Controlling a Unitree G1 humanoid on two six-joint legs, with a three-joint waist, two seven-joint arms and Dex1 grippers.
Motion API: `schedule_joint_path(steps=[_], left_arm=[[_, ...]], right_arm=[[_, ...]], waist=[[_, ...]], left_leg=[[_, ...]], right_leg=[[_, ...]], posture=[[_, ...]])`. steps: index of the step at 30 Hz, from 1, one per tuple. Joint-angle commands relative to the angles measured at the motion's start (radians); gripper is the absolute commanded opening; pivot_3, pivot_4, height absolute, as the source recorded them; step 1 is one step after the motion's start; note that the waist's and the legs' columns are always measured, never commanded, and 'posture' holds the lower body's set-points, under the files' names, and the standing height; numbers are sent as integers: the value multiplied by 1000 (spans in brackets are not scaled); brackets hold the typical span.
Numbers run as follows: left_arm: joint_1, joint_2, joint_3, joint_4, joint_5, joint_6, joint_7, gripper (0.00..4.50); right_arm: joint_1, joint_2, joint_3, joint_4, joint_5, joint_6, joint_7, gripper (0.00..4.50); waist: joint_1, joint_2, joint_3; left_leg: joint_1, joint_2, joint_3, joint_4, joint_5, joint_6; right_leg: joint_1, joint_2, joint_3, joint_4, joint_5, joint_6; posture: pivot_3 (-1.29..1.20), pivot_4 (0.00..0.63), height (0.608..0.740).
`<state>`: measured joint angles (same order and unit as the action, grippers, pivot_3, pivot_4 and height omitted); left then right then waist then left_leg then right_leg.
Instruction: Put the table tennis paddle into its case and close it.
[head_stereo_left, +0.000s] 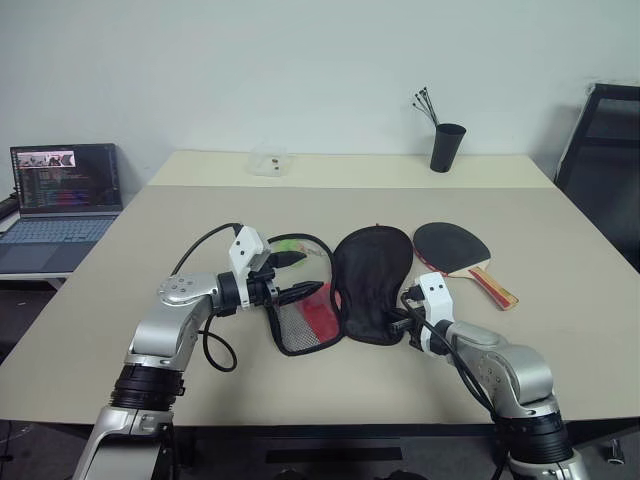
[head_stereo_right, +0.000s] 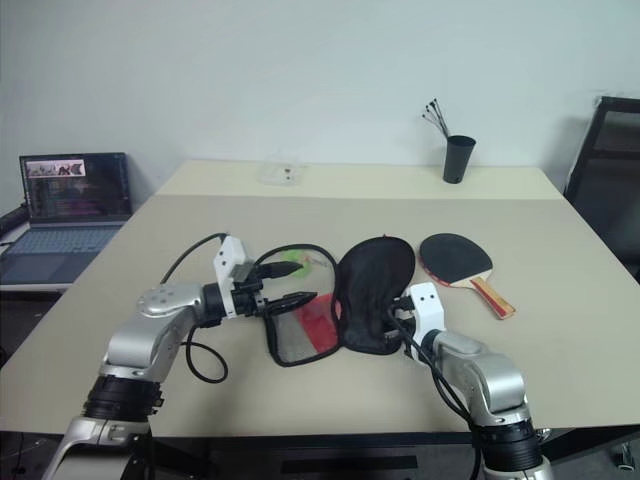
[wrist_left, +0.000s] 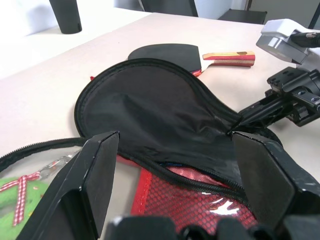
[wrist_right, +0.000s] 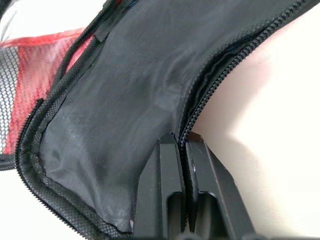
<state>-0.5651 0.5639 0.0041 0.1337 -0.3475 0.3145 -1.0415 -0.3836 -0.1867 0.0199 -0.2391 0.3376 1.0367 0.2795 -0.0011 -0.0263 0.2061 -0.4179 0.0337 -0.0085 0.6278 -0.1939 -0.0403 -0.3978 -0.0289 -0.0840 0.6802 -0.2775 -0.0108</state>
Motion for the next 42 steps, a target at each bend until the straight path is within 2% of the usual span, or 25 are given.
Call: schedule_joint_path(steps=[1, 3, 6, 10, 11, 15, 18, 24, 31, 36, 42], left_arm=[[-20, 2, 0, -11, 0, -24, -8, 3899], [-15, 2, 1, -15, 1, -25, -6, 3899], [-7, 4, 3, -24, -1, -23, -4, 3899], [1, 12, 6, -30, -2, -20, -6, 3899], [1, 12, 5, -30, -2, -19, -6, 3899], [-8, 7, -1, -24, -1, -19, -9, 3899], [-21, 1, -10, -15, 2, -22, -13, 3899], [-44, -8, -19, 0, 10, -28, -16, 3899], [-48, 2, -13, 6, 12, -36, -22, 3899], [-42, 10, -9, 3, 11, -38, -22, 3899], [-47, 14, -10, 9, 11, -41, -27, 3899]], right_arm=[[1, 9, -17, -64, 20, 5, -10, 1029], [9, -12, -17, -92, 20, 9, -1, 1721], [14, -117, 2, -156, 28, -6, 83, 2812], [-9, -272, -45, -221, 106, 13, 224, 4261], [-17, -310, -61, -217, 120, 5, 253, 4459], [-76, -415, -104, -67, 74, -88, 279, 4459], [-144, -446, -117, 120, 24, -195, 279, 4459], [-302, -456, -66, 578, -115, -435, 286, 4459], [-454, -449, -58, 1003, -190, -585, 326, 4459], [-503, -456, -43, 1139, -224, -633, 396, 4459], [-500, -469, -11, 1159, -249, -618, 512, 4459]], waist=[[0, 0, 0], [0, 0, 0], [0, 0, 0], [1, 0, 0], [1, 0, 0], [1, -1, 0], [0, -1, 0], [-1, -1, 0], [-2, -1, 0], [-2, -1, 0], [-2, -1, 0]], left_leg=[[0, 0, 0, 0, 0, 0], [0, 0, 1, 0, 0, 0], [-1, 0, 5, 0, 0, 0], [-2, -1, 11, 0, -1, 1], [-2, -1, 12, 0, -1, 1], [-1, -1, 12, 0, -1, 2], [-1, -1, 13, 0, -1, 2], [-1, -1, 16, 0, -1, 2], [-1, -1, 19, 0, -1, 2], [0, 0, 20, 0, -1, 2], [1, 0, 20, 1, -1, 2]], right_leg=[[0, 0, 0, 0, 0, 0], [-1, 0, 1, 0, 0, 0], [-3, 0, 5, 1, 0, 1], [-7, 0, 10, 0, 2, 3], [-7, 0, 11, 0, 2, 4], [-7, 0, 12, 0, 3, 4], [-7, 1, 12, 0, 3, 5], [-8, 1, 16, 0, 3, 5], [-9, 1, 18, 0, 3, 5], [-8, 1, 19, 0, 3, 5], [-8, 1, 19, 1, 4, 5]], posture=[[0, 150, 740], [0, 150, 740], [0, 150, 740], [0, 150, 740], [0, 150, 740], [0, 150, 740], [0, 150, 740], [0, 150, 740], [0, 150, 740], [0, 150, 740], [0, 150, 740]])
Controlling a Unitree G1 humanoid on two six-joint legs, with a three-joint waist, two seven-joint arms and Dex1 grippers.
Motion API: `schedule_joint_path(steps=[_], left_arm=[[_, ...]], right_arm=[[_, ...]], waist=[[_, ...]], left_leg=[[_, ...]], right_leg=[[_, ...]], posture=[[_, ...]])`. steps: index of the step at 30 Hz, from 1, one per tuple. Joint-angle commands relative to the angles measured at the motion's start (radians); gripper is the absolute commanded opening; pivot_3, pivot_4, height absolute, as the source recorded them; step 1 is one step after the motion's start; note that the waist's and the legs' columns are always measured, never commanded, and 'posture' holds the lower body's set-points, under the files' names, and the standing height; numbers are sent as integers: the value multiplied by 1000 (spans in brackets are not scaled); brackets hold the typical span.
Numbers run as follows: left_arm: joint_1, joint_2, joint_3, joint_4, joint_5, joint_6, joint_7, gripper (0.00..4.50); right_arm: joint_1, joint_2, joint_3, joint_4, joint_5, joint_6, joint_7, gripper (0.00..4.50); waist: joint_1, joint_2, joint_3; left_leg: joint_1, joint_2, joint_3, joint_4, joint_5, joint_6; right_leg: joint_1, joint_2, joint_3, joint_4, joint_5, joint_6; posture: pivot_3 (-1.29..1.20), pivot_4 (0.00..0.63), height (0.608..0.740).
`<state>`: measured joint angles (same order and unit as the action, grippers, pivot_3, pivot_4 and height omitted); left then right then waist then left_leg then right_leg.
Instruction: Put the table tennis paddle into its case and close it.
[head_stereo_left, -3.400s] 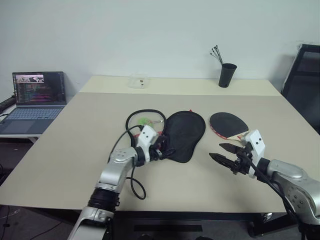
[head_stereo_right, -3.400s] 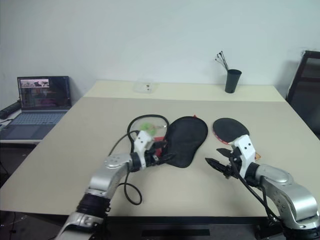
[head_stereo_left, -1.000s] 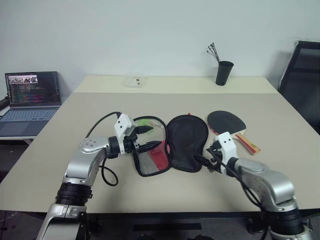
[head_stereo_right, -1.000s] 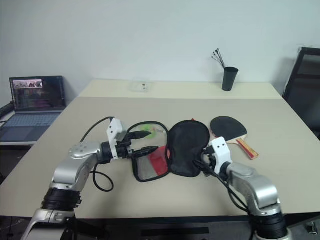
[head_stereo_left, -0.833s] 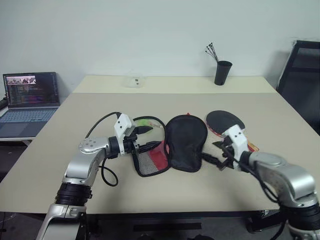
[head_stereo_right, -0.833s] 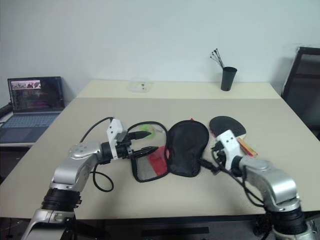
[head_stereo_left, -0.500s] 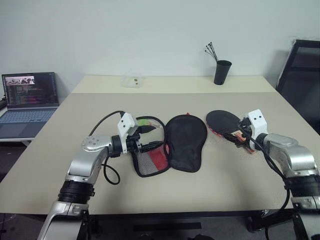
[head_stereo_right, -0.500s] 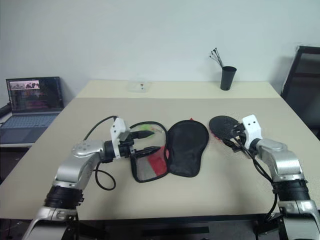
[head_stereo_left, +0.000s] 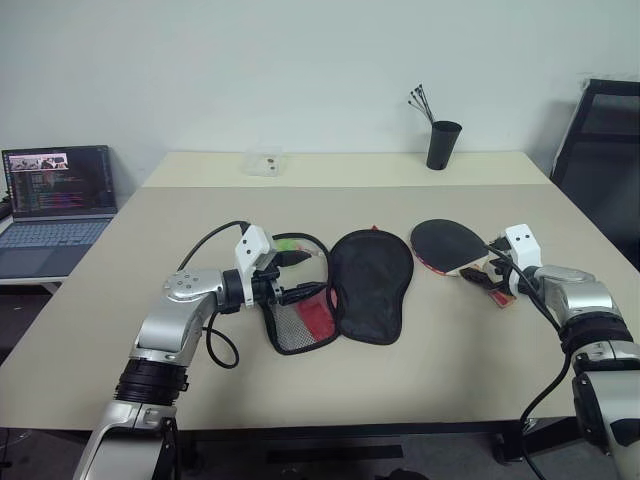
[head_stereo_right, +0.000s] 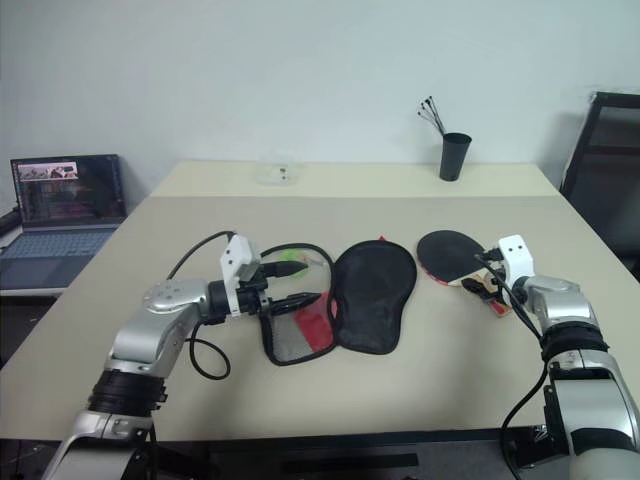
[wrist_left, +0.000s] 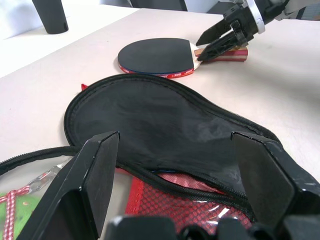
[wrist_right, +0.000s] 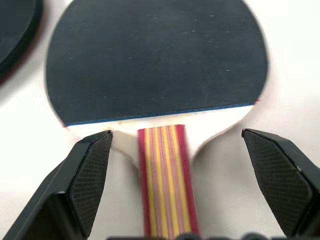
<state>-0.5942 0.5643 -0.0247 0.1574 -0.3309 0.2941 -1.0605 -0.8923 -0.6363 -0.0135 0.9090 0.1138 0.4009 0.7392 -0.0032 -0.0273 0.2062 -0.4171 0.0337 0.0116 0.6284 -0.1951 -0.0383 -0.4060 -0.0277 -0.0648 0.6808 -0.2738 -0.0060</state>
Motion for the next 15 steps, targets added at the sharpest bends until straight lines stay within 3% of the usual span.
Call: schedule_joint_path(steps=[1, 11, 15], left_arm=[[-21, 14, 18, -11, -5, -22, -9, 3899], [-32, 10, 14, 9, 1, -36, -11, 3899], [-29, 9, 12, 8, 3, -39, -9, 3899]], right_arm=[[12, -22, 25, 12, -29, 20, 65, 4459], [-7, 5, -2, 61, -47, -24, -3, 4459], [-14, 35, -18, 79, -43, -16, -64, 3563]], waist=[[1, 0, 0], [1, 0, 0], [0, -1, -1]], left_leg=[[0, 0, 0, 0, 0, 0], [0, 0, 0, 1, 0, 0], [1, 0, 0, 1, 0, 0]], right_leg=[[0, 0, 0, 0, 0, 0], [0, 0, 0, 0, 1, 0], [1, 0, 1, 0, 3, 0]], posture=[[0, 150, 740], [0, 150, 740], [0, 150, 740]])
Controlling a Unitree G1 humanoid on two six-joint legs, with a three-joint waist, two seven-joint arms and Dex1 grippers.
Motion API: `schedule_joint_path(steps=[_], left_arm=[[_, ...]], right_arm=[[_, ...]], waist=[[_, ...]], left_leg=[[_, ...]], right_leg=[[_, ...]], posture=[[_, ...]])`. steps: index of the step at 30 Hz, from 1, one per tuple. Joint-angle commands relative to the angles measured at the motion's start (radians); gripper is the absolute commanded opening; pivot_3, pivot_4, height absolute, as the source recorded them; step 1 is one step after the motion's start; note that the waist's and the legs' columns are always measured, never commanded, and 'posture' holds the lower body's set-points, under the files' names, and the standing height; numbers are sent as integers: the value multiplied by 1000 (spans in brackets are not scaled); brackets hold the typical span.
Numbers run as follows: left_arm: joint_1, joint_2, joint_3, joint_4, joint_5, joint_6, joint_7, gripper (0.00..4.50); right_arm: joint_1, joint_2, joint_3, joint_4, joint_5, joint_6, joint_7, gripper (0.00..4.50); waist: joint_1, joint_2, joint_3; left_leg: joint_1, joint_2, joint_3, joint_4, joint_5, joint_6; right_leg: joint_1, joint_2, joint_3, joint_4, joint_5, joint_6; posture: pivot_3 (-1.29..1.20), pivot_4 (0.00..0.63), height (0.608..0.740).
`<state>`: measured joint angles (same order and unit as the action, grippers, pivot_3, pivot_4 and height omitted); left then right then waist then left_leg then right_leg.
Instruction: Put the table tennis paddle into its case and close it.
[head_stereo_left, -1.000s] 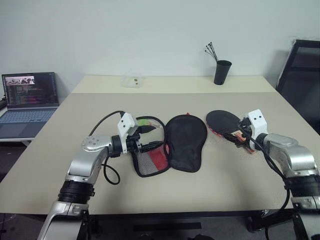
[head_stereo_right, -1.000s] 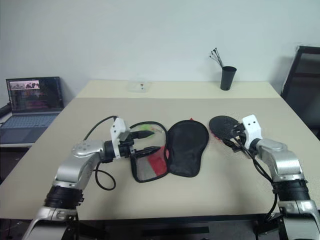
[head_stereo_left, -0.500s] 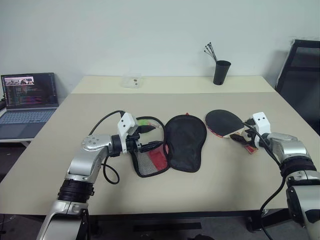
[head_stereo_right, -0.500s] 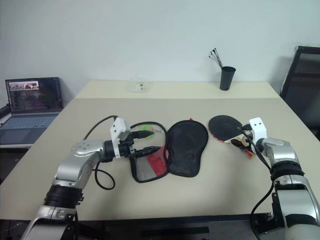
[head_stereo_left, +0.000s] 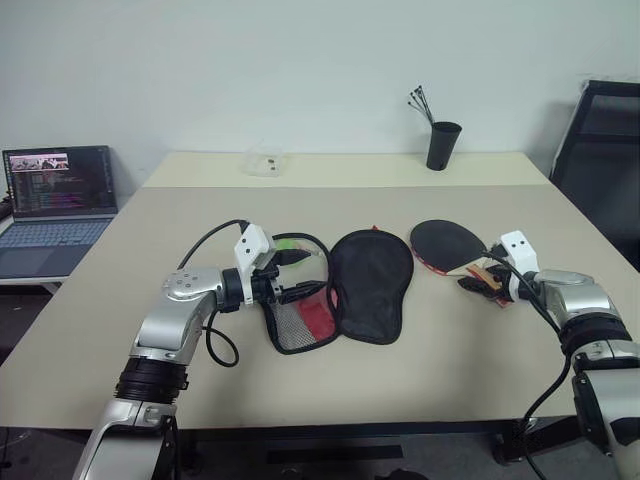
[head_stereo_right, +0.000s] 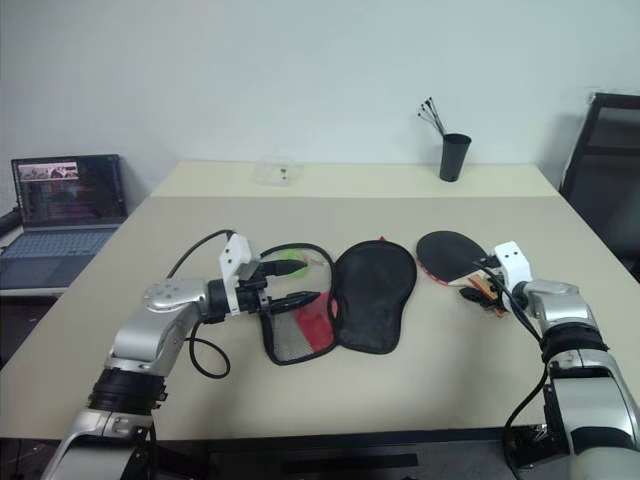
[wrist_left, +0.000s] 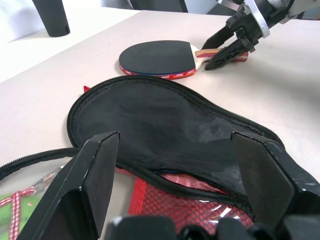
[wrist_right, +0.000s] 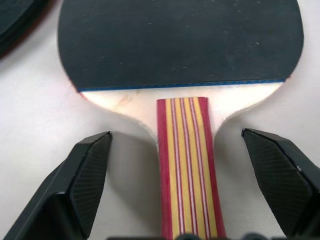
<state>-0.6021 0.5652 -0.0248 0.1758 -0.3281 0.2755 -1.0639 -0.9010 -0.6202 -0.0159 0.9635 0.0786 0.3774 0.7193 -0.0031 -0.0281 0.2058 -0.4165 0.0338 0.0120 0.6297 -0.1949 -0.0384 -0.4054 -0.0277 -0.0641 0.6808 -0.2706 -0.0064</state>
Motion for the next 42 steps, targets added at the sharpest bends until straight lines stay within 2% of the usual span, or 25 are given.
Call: schedule_joint_path(steps=[1, 5, 8, 13, 18, 21, 24, 29, 31, 35, 38, 42], left_arm=[[-20, 8, 12, -11, 1, -21, -4, 3899], [-11, 11, 14, -17, 2, -20, 1, 3899], [3, 17, 20, -30, -2, -14, 5, 3899], [27, 28, 31, -55, -8, -4, 13, 3899], [53, 41, 44, -80, -17, 6, 20, 3899], [66, 45, 52, -87, -19, 10, 23, 3899], [70, 45, 53, -88, -18, 12, 26, 3899], [57, 34, 45, -80, -14, 12, 31, 3899], [52, 28, 40, -81, -14, 13, 34, 3899], [56, 23, 35, -89, -11, 15, 34, 3899], [55, 19, 33, -92, -11, 16, 35, 3899], [58, 17, 34, -99, -13, 17, 37, 3899]], right_arm=[[-5, 25, -17, 26, -9, 10, -57, 3237], [-1, 37, -26, 16, -4, 34, -94, 1884], [15, 37, -37, -22, 2, 58, -120, 1147], [59, 15, -80, -236, 41, 174, -139, 1126], [147, 23, -132, -671, 130, 439, -165, 1126], [194, 83, -151, -957, 196, 629, -219, 1126], [195, 192, -172, -1124, 231, 757, -315, 1126], [198, 426, -170, -1251, 247, 876, -473, 1126], [225, 534, -150, -1260, 234, 881, -540, 1126], [259, 667, -118, -1251, 212, 862, -626, 1126], [286, 720, -100, -1233, 198, 836, -667, 1126], [309, 724, -90, -1218, 181, 811, -697, 1126]], waist=[[0, 0, 0], [0, -4, -2], [0, -5, -3], [1, -4, -2], [1, -1, -1], [-3, 0, 0], [-5, 0, 0], [0, 0, 0], [0, 0, 0], [0, 0, 0], [1, -1, 0], [2, -1, -1]], left_leg=[[0, 0, 0, 0, 0, 0], [1, 1, 0, 0, 1, 1], [1, 10, 2, 1, 1, 1], [1, 12, 3, 1, 1, 1], [-2, 13, 4, -1, 1, 1], [-2, 13, 6, -1, 1, 1], [-1, 13, 6, -1, 1, 1], [-1, 15, 2, -1, 1, 1], [-1, 14, 3, -1, 1, 1], [-3, 14, 3, -1, 1, 1], [-4, 14, 3, -1, 1, 1], [-5, 14, 3, 0, 1, 1]], right_leg=[[0, 0, 0, 0, 1, 0], [0, 1, 1, 0, 3, 0], [0, 4, 2, -1, 5, -2], [0, 7, 2, -1, 5, -3], [-4, 7, 3, -1, 5, -3], [-6, 7, 5, 0, 5, -3], [-6, 8, 5, 0, 5, -3], [-6, 9, 2, 0, 5, -5], [-6, 9, 2, 0, 5, -5], [-7, 9, 3, -1, 5, -5], [-7, 9, 3, -1, 5, -5], [-7, 7, 3, -1, 5, -5]], posture=[[0, 150, 740], [0, 150, 740], [0, 150, 740], [0, 150, 740], [0, 150, 740], [0, 150, 740], [0, 150, 740], [0, 150, 740], [0, 150, 740], [0, 150, 740], [0, 150, 740], [0, 150, 740]])
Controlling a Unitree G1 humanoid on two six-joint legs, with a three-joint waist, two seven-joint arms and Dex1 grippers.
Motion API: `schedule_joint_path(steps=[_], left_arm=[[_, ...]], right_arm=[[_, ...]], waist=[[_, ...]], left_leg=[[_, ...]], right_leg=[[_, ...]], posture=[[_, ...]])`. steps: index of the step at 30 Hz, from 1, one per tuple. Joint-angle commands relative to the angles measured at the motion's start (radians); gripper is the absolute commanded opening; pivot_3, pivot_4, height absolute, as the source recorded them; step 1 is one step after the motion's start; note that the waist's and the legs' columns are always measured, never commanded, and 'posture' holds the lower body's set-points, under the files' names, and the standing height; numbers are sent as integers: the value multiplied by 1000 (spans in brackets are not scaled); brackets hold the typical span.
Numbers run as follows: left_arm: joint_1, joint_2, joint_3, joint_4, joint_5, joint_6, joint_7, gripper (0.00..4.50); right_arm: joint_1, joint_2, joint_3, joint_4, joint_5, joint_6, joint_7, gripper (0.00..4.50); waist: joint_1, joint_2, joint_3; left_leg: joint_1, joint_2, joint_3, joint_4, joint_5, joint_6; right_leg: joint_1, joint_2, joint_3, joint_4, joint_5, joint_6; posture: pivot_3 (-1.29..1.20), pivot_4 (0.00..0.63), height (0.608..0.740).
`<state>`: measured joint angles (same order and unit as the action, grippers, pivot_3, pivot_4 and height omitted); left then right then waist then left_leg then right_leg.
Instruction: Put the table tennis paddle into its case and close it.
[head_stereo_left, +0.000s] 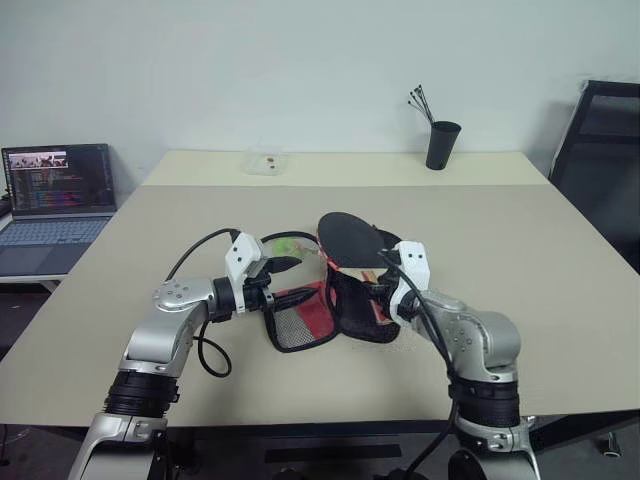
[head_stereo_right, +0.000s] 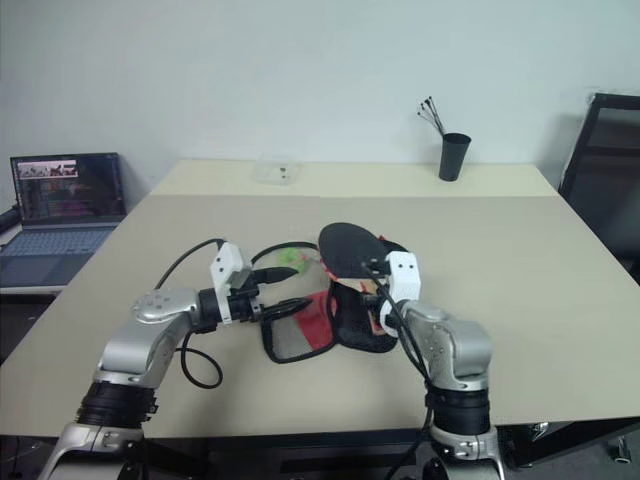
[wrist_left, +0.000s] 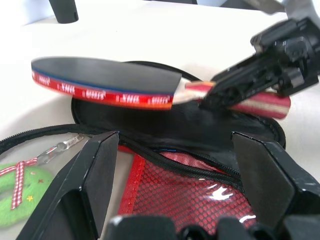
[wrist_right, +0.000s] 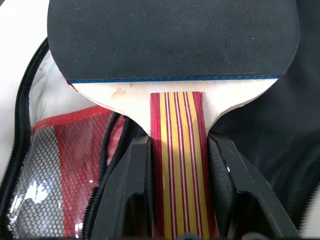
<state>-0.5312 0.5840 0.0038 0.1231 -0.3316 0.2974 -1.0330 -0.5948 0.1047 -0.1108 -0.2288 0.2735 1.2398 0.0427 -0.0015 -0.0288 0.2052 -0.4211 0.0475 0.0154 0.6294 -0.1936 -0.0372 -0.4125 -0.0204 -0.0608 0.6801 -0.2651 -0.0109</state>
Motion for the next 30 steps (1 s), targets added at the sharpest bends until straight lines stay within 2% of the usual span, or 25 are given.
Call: schedule_joint_path(steps=[1, 21, 28, 30], left_arm=[[-11, -1, 6, -48, -10, -5, 7, 3899], [1, 5, 12, -52, -10, -6, 10, 3899], [0, 2, 11, -47, -10, -10, 11, 3899], [0, 1, 11, -46, -10, -11, 11, 3899]], right_arm=[[9, -2, 9, -25, -17, -55, -24, 1126], [48, 48, 16, -17, -23, -70, -78, 1126], [42, 38, 19, -35, -10, -55, -77, 3354], [42, 20, 35, -59, 7, -36, -54, 3354]], waist=[[0, 0, 0], [-4, 0, 0], [-3, 0, 0], [-3, 0, 0]], left_leg=[[0, 0, 0, 0, 0, 0], [0, 0, -1, -1, 0, 0], [0, 0, -1, -1, 0, 0], [0, 0, -1, -1, 0, 0]], right_leg=[[0, 0, 0, 0, 0, 0], [-1, 2, -1, 0, 0, 0], [-1, 2, -1, 0, 0, 0], [-1, 2, -1, 0, 0, 0]], posture=[[0, 150, 740], [0, 150, 740], [0, 150, 740], [0, 150, 740]])
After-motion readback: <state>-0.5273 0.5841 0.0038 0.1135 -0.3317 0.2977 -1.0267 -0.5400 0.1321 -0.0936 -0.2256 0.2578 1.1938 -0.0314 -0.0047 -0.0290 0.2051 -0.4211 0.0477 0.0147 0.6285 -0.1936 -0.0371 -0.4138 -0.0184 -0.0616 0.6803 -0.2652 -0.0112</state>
